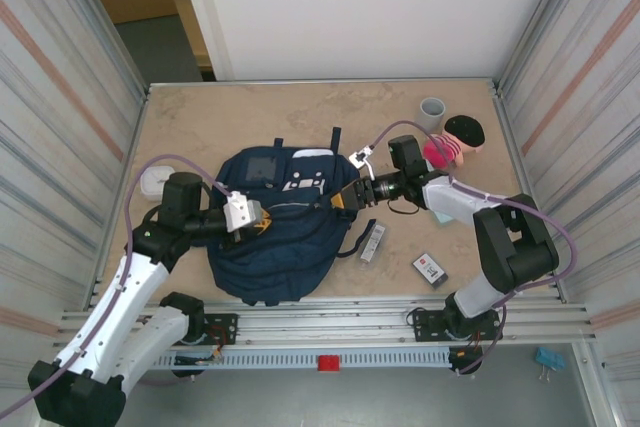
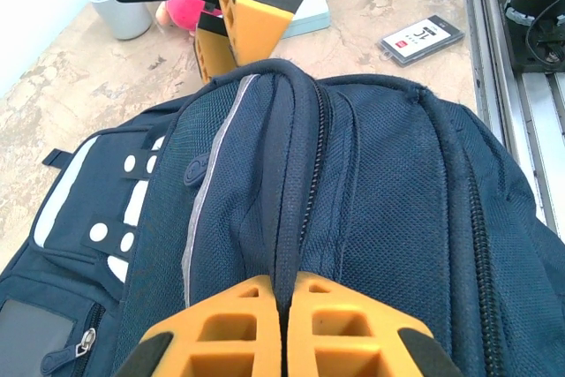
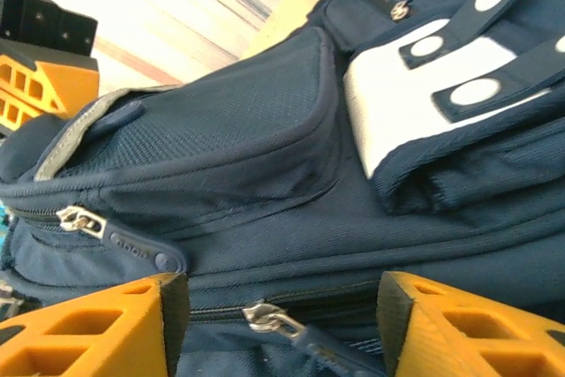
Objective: Pack the student bag
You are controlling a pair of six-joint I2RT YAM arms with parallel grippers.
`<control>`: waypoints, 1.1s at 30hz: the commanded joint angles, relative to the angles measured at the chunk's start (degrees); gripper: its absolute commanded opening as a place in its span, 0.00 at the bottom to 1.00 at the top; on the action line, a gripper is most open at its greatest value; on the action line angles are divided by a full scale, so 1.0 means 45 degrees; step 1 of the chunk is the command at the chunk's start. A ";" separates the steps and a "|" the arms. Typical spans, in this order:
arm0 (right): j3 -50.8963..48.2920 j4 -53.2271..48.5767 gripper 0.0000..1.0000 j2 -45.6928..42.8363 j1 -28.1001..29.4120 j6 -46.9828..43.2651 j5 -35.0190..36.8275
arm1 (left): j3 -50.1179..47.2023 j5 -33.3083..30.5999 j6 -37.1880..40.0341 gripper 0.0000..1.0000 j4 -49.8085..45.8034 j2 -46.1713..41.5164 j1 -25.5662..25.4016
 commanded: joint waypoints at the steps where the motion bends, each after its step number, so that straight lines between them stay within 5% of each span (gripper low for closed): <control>1: -0.0312 -0.0456 0.57 -0.0248 0.0156 -0.0466 -0.0546 | 0.0189 0.1141 -0.0384 0.00 0.1848 -0.0075 0.0115; 6: -0.0332 -0.0918 0.57 -0.0350 0.0343 -0.0811 -0.0209 | 0.0307 0.1261 -0.0384 0.00 0.1807 0.0064 0.0163; 14: -0.0585 -0.1255 0.30 -0.1129 0.0380 -0.0865 -0.0240 | 0.0337 0.1161 -0.0431 0.00 0.1965 0.0219 0.0226; 20: -0.0622 -0.1216 0.50 -0.1084 0.0387 -0.0870 0.0464 | 0.0343 0.1389 -0.0484 0.00 0.1961 0.0124 0.0262; 33: -0.0664 -0.0504 0.60 -0.0793 0.0635 -0.0691 0.1861 | 0.0270 0.1740 -0.0971 0.00 0.2503 0.0083 0.0251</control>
